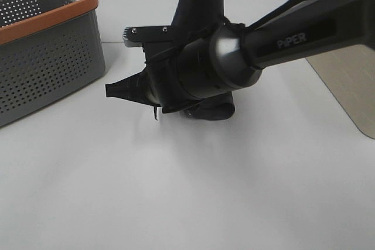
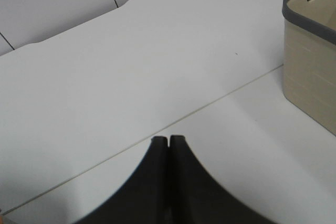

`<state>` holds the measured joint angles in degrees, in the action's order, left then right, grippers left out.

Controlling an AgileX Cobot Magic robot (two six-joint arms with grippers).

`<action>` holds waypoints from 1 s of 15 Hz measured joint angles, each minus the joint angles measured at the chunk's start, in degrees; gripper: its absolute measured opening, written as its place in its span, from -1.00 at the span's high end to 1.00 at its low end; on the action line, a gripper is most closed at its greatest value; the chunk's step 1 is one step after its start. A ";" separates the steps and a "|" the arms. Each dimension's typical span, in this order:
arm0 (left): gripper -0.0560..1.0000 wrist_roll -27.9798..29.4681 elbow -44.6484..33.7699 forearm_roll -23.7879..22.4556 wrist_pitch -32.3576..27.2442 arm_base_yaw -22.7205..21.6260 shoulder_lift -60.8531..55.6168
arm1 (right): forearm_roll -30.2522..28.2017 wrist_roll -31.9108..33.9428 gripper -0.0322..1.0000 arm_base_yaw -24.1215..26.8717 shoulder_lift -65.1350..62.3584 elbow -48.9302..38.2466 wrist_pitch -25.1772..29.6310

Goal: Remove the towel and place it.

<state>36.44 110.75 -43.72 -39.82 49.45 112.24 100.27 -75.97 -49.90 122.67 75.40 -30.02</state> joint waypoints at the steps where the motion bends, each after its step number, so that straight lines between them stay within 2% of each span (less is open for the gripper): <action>1: 0.89 -1.09 1.72 0.97 -0.06 -1.32 -0.06 | 0.00 -4.93 0.91 0.00 -2.23 -1.66 0.11; 6: 0.89 -8.37 9.17 10.77 -1.20 -8.02 -0.29 | 0.00 -23.61 0.91 0.46 -16.16 -10.37 3.67; 8: 0.89 -9.91 10.94 13.18 -1.72 -9.45 -0.29 | 0.00 -26.18 0.91 2.58 -20.40 -11.86 6.13; 9: 0.89 -10.26 11.80 14.32 -2.52 -10.31 -0.34 | -0.06 -26.36 0.91 4.53 -23.72 -12.89 9.74; 10: 0.89 -10.60 12.78 16.16 -4.07 -11.92 -0.34 | -0.06 -24.98 0.91 9.45 -29.05 -14.21 22.12; 12: 0.89 -12.09 12.89 18.05 -4.47 -12.66 -0.40 | -0.34 -22.17 0.91 13.69 -31.23 -15.01 33.06; 13: 0.89 -12.43 12.95 19.19 -4.53 -12.83 -0.40 | -4.18 -17.48 0.91 15.41 -31.46 -15.13 38.73; 14: 0.89 -12.55 13.29 20.86 -4.53 -13.18 -0.40 | -13.12 -9.63 0.91 17.30 -31.51 -15.07 44.23; 15: 0.89 -12.78 13.64 21.89 -4.53 -13.46 -0.40 | -19.37 -4.18 0.91 18.16 -31.51 -14.90 47.10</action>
<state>23.66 124.39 -21.83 -44.35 35.98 111.84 80.90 -80.16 -31.74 91.16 60.50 17.07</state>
